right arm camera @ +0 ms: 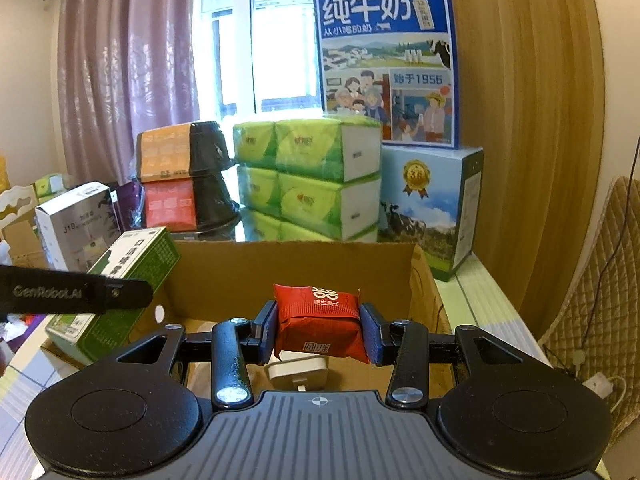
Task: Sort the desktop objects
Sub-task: 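Open the left tool to drop the spray box while the right tool releases the red packet inside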
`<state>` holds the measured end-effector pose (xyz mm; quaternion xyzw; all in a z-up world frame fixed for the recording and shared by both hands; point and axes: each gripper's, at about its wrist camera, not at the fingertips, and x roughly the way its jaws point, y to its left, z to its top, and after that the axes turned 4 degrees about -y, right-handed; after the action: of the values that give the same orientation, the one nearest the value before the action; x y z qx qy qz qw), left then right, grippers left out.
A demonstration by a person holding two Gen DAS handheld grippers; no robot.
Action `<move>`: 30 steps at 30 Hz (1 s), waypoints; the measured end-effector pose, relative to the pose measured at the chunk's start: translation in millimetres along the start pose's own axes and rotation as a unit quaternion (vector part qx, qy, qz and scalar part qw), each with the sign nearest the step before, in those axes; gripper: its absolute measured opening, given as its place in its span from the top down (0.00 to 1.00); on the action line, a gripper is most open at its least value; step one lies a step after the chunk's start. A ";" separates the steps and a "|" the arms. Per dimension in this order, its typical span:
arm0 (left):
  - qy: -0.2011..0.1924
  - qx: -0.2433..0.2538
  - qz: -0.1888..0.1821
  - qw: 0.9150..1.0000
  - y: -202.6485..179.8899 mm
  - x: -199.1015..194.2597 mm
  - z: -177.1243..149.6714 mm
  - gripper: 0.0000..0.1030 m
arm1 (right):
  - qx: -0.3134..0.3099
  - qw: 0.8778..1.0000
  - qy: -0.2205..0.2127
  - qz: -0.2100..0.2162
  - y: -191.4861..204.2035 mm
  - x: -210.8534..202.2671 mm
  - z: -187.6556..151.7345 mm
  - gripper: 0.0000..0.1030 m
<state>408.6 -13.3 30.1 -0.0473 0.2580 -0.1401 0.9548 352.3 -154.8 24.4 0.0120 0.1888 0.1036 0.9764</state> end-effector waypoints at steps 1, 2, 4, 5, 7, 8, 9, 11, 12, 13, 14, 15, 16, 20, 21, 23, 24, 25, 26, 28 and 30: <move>0.000 -0.001 0.003 1.000 0.8 2.5 -0.3 0.51 | 0.000 1.000 0.002 -0.002 -0.8 2.2 -0.8 0.61; 0.001 0.001 0.006 1.000 1.3 3.8 -1.0 0.51 | 0.000 1.000 0.004 -0.003 -1.4 3.9 -1.8 0.61; -0.002 0.004 0.010 1.000 3.1 3.1 -2.5 0.51 | 0.002 1.000 0.007 -0.004 -2.7 6.3 -3.1 0.61; -0.001 0.003 0.011 1.000 4.3 2.7 -2.4 0.51 | 0.003 1.000 0.007 -0.004 -3.3 7.1 -3.2 0.61; -0.002 -0.005 0.010 1.000 7.8 0.7 -2.4 0.51 | 0.007 1.000 0.006 -0.003 -3.7 8.9 -2.3 0.61; -0.003 -0.009 0.010 1.000 9.8 -0.6 -2.1 0.51 | 0.008 1.000 0.005 -0.002 -3.1 9.1 -2.0 0.61; -0.003 -0.011 0.010 1.000 10.9 -1.6 -1.8 0.51 | 0.009 1.000 0.004 0.000 -2.3 8.8 -1.8 0.61; -0.006 -0.013 0.011 1.000 12.7 -4.2 -1.0 0.50 | 0.009 1.000 -0.006 0.008 -0.6 7.8 -1.3 0.53; -0.006 -0.014 0.012 1.000 12.8 -5.3 -0.8 0.50 | 0.009 1.000 -0.010 0.012 -0.1 7.4 -1.1 0.45; -0.006 -0.013 0.012 1.000 12.4 -5.6 -0.6 0.49 | 0.010 1.000 -0.016 0.012 -0.2 6.3 -1.1 0.29; -0.005 -0.011 0.012 1.000 11.3 -6.1 -0.6 0.46 | 0.016 1.000 -0.022 0.009 -1.4 4.8 -0.9 0.27; -0.005 -0.008 0.014 1.000 10.6 -6.2 -1.1 0.41 | 0.024 0.999 -0.022 0.008 -3.5 5.1 0.3 0.27; -0.004 -0.005 0.016 1.000 9.6 -6.6 -1.8 0.41 | 0.034 0.999 -0.020 0.007 -6.2 5.5 1.3 0.27; 0.004 0.002 0.020 1.000 8.4 -6.2 -4.0 0.40 | 0.048 0.999 -0.019 -0.003 -12.5 5.2 3.7 0.27; 0.004 0.002 0.021 1.000 9.1 -6.4 -4.3 0.39 | 0.050 0.999 -0.019 -0.004 -13.2 4.9 3.7 0.27; 0.004 -0.001 0.023 1.000 11.2 -6.9 -4.8 0.37 | 0.050 0.999 -0.016 -0.004 -13.2 5.8 2.8 0.27; 0.004 -0.001 0.024 1.000 12.0 -7.0 -5.0 0.37 | 0.049 0.999 -0.016 -0.004 -13.0 5.8 1.9 0.27; 0.005 -0.001 0.024 1.000 12.5 -6.9 -5.3 0.37 | 0.048 0.999 -0.015 -0.004 -12.6 5.9 1.3 0.27; 0.005 0.000 0.024 1.000 12.7 -6.6 -5.6 0.37 | 0.047 0.999 -0.015 -0.003 -12.1 5.8 1.1 0.27; 0.008 0.002 0.025 1.000 12.4 -6.3 -6.5 0.37 | 0.046 0.999 -0.015 -0.002 -11.6 5.0 0.2 0.27; 0.010 0.006 0.025 1.000 12.2 -6.3 -7.7 0.37 | 0.044 0.999 -0.016 0.000 -10.2 3.8 -0.6 0.27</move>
<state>402.5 0.1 24.6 -0.0339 0.2678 -0.1178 0.9556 357.5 -164.1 21.9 0.0569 0.1778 0.0951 0.9778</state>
